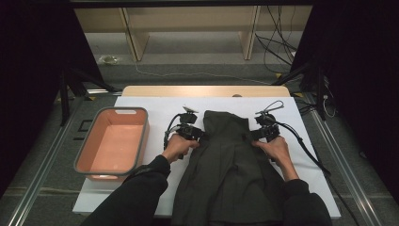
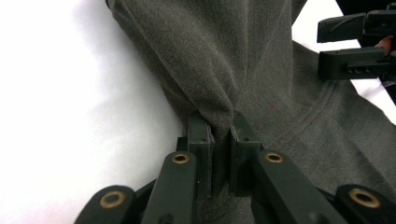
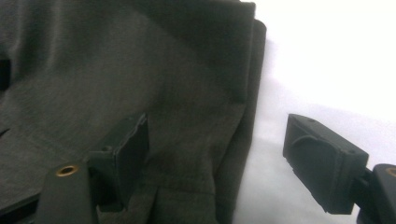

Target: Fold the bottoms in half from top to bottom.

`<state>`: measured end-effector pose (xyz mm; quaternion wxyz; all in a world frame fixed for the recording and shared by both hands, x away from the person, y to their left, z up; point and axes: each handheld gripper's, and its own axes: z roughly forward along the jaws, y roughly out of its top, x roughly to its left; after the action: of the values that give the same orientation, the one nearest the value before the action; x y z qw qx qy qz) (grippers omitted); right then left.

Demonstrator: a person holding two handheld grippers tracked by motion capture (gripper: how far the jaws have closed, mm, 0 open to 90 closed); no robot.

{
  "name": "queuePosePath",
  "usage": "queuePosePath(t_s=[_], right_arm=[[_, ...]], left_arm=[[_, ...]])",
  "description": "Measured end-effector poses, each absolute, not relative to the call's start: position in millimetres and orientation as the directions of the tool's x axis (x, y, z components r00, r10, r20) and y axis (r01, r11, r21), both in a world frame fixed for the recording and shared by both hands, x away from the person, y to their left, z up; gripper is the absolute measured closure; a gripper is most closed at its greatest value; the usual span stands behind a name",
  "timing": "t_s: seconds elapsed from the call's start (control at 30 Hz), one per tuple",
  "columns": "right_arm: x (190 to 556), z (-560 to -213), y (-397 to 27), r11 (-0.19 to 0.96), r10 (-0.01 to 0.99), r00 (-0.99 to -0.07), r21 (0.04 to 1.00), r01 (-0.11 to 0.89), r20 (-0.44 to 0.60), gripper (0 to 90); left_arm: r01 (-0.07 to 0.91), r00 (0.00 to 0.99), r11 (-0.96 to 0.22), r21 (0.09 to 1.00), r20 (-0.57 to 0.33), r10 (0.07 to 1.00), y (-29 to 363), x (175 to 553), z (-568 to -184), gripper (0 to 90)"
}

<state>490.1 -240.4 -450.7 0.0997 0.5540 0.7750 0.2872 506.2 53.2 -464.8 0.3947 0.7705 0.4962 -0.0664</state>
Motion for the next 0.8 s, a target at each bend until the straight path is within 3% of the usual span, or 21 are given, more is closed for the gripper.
queuePosePath(t_s=[0.3,0.8], right_arm=[[498.6,-457.2,-233.8,0.238,0.919,-0.364,0.525,0.817,0.15,23.9],[514.0,-468.0,-224.3,0.248,0.933,-0.339,0.461,0.852,0.123,26.5]], left_arm=[[0.824,0.491,-0.186,0.535,-0.514,0.703,57.4,507.6,-469.2,80.8],[0.834,0.485,-0.197,0.515,-0.516,0.706,60.2,510.8,-469.0,69.3]])
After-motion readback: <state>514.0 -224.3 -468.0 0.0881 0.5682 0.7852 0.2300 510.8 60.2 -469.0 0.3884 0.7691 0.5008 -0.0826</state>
